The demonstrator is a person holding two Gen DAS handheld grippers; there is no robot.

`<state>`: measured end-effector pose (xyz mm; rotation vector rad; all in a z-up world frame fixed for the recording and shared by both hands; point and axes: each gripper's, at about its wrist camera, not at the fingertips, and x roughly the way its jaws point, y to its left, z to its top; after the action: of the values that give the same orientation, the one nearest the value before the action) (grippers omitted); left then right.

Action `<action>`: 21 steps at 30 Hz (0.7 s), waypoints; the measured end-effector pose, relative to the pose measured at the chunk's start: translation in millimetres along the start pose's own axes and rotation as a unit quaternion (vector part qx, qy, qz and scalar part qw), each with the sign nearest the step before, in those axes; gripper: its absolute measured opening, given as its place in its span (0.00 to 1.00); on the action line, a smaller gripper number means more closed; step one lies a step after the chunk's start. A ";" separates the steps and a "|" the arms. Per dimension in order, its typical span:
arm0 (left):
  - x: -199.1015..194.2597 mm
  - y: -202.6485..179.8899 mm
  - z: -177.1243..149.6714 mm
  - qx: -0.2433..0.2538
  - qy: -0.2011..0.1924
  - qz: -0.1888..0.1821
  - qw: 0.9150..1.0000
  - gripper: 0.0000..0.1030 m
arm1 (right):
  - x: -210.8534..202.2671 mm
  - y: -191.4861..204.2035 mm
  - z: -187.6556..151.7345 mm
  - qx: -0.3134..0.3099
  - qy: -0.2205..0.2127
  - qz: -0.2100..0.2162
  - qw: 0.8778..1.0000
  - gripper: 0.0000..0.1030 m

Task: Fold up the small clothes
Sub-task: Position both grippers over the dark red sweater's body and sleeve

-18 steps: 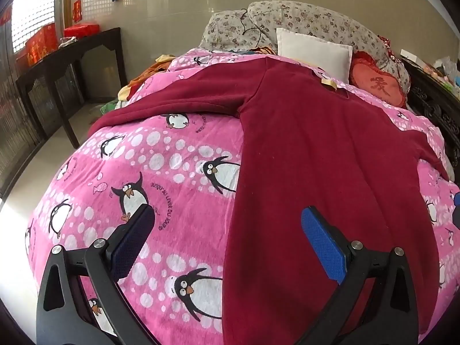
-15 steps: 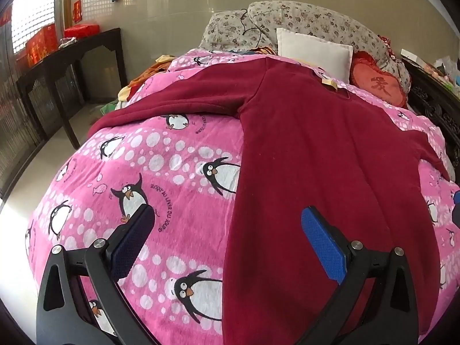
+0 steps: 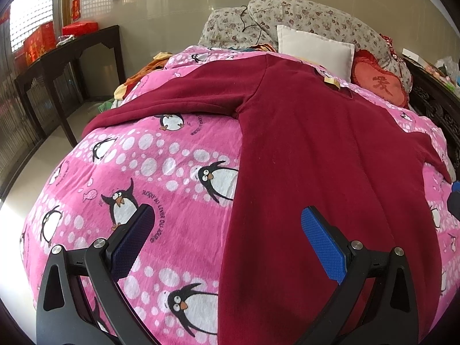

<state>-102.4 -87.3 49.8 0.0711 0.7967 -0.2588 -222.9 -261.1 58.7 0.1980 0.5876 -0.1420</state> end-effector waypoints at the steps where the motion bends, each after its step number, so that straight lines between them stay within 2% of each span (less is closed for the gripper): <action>1: 1.6 0.0 0.9 0.000 0.001 0.000 1.000 0.99 | 2.7 1.4 2.2 -0.001 0.002 -0.002 1.000 0.88; 7: 8.9 -0.6 6.6 0.000 0.003 0.001 1.000 0.99 | 22.0 4.9 18.0 0.007 0.000 -0.008 1.000 0.88; 13: 21.2 1.2 19.4 -0.002 0.005 0.005 1.000 0.99 | 46.3 19.0 39.0 -0.005 0.026 -0.017 1.000 0.88; 21: 33.7 12.9 48.0 -0.019 -0.008 0.011 1.000 0.99 | 84.9 45.1 83.2 -0.014 0.011 -0.012 1.000 0.88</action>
<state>-43.1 -89.3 58.8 0.0415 0.7837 -0.2221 -100.0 -242.6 85.2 0.1664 0.6143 -0.1546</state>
